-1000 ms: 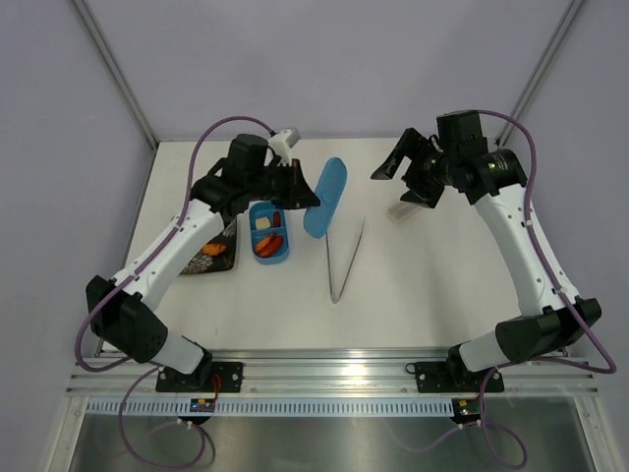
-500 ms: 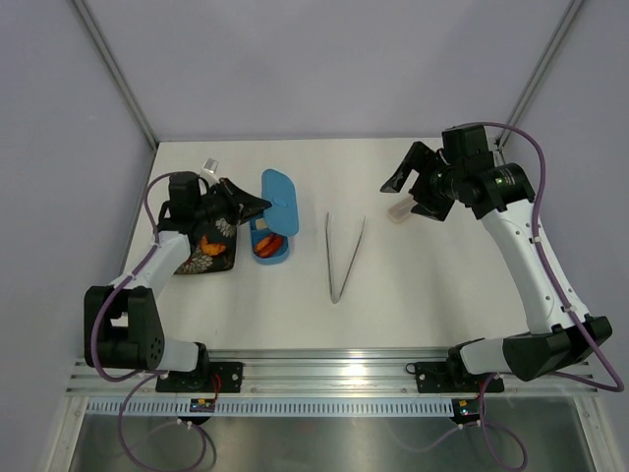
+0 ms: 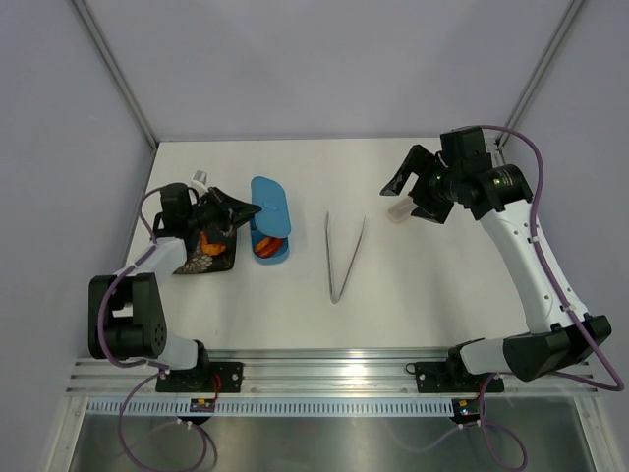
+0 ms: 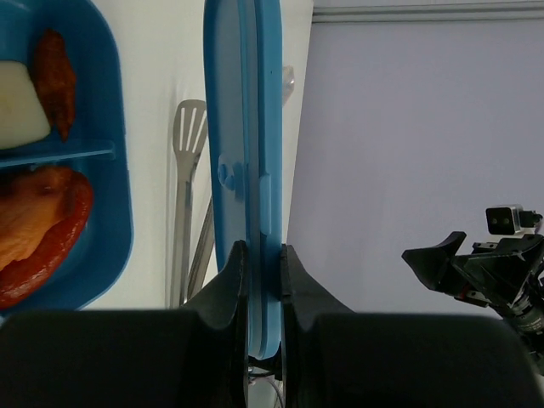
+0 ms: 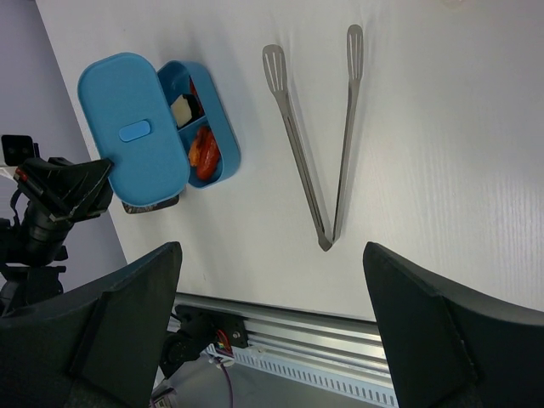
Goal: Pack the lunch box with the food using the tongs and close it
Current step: Close the box lid on the packing box.
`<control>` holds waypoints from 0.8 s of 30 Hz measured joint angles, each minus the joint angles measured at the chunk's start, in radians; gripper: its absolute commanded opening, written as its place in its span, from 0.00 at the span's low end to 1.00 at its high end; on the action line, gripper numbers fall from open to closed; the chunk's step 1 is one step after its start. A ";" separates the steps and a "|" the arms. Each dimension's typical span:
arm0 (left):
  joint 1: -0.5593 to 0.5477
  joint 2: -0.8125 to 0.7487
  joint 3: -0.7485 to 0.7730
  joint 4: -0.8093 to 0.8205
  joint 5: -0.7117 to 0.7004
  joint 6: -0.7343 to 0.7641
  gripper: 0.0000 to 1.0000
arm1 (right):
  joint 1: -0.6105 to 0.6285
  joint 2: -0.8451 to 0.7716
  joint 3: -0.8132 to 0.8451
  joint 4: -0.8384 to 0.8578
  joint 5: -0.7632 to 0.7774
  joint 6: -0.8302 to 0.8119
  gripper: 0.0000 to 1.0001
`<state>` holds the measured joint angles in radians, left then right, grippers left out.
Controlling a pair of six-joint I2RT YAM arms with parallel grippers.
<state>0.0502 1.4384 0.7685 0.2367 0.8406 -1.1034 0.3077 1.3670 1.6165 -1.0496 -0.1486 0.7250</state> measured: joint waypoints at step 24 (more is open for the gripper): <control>0.026 0.105 -0.059 0.010 0.017 0.079 0.00 | 0.000 0.031 -0.002 0.003 -0.008 -0.007 0.96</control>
<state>0.0757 1.5436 0.7094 0.2470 0.8577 -1.0241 0.3077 1.3983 1.6150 -1.0462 -0.1570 0.7181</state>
